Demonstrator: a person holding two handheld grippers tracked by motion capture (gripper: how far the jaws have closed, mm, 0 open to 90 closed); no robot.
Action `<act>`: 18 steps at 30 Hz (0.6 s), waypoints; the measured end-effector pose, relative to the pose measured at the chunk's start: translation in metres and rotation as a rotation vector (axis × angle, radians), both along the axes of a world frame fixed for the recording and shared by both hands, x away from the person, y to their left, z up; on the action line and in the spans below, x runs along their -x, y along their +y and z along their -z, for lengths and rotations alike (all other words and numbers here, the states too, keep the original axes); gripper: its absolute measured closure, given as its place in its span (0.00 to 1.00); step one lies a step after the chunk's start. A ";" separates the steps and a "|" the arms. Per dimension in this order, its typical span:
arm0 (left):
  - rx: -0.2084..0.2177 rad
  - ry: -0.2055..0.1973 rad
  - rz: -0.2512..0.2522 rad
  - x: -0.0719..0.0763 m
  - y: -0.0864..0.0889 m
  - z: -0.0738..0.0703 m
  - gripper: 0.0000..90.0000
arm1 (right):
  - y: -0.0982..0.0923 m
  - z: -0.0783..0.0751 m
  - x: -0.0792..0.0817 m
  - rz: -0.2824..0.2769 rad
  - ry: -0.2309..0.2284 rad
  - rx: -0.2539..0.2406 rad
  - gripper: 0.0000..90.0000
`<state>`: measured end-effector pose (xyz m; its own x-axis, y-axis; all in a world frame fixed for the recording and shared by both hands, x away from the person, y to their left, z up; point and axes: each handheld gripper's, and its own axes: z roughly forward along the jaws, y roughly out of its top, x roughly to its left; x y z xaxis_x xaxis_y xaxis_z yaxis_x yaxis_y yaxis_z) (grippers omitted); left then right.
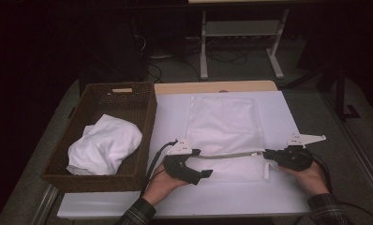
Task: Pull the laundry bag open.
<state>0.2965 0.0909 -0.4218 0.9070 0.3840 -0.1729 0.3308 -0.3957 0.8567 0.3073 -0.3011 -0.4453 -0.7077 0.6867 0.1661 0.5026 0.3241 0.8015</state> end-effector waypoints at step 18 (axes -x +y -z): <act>0.009 -0.005 0.047 -0.009 -0.024 -0.003 0.17 | 0.006 -0.002 0.003 -0.024 -0.007 0.001 0.93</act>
<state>0.3057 0.0672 -0.4188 0.9249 0.3394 -0.1713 0.3074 -0.4027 0.8621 0.3044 -0.2954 -0.4430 -0.7254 0.6693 0.1609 0.4891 0.3367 0.8047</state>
